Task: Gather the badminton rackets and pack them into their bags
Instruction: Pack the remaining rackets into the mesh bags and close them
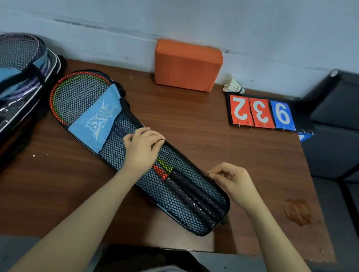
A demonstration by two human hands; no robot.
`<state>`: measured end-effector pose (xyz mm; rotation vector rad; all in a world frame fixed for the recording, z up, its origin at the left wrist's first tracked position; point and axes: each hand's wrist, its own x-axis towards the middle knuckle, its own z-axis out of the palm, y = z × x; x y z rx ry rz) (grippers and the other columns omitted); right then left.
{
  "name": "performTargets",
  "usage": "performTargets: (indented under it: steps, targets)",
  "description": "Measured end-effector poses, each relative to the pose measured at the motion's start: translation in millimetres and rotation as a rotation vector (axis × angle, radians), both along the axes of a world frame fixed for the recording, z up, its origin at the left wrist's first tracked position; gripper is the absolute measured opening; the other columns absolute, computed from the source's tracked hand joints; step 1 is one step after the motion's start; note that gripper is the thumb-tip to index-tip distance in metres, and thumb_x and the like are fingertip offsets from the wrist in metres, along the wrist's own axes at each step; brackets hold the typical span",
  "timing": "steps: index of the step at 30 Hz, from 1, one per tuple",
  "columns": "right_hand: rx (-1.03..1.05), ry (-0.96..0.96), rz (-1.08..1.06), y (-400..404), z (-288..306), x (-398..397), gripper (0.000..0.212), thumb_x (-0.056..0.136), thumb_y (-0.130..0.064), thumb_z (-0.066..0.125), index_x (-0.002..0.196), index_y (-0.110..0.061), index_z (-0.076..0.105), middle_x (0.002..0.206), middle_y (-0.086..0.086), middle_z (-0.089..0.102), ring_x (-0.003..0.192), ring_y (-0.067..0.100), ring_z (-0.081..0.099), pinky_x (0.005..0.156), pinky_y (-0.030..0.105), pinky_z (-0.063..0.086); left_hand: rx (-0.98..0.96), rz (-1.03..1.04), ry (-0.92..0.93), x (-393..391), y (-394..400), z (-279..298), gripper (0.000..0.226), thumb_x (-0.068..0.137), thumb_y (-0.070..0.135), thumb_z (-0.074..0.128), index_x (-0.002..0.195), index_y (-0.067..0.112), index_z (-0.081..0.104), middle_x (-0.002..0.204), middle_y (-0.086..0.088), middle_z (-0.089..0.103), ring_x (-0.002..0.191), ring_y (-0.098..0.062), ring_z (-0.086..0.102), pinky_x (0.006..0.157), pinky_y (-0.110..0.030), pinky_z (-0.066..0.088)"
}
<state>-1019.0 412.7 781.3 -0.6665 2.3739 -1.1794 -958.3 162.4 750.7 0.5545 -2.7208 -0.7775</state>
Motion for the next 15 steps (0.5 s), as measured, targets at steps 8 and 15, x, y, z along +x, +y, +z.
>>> performTargets:
  steps: [8, 15]
  targets:
    - [-0.200, -0.063, -0.040, -2, 7, 4, 0.011, 0.082, 0.001, 0.064, 0.079, -0.008, 0.070, 0.077, -0.003, 0.070, 0.074, 0.008, 0.064, 0.070, 0.015, 0.047, 0.009, -0.449, 0.104, 18, 65, 2, 0.028, 0.088, 0.039, 0.044, 0.098, 0.030, 0.068, 0.103, 0.018, 0.065, 0.115, -0.009, 0.045, 0.090, -0.028, 0.015]
    - [-0.242, -0.089, -0.169, 21, -1, 7, 0.015, 0.082, 0.001, 0.065, 0.076, -0.011, 0.071, 0.078, 0.004, 0.072, 0.074, 0.014, 0.065, 0.069, 0.022, 0.051, -0.019, -0.446, 0.142, 11, 52, 4, 0.028, 0.089, 0.041, 0.045, 0.099, 0.032, 0.070, 0.102, 0.020, 0.067, 0.116, -0.010, 0.044, 0.090, -0.030, 0.015]
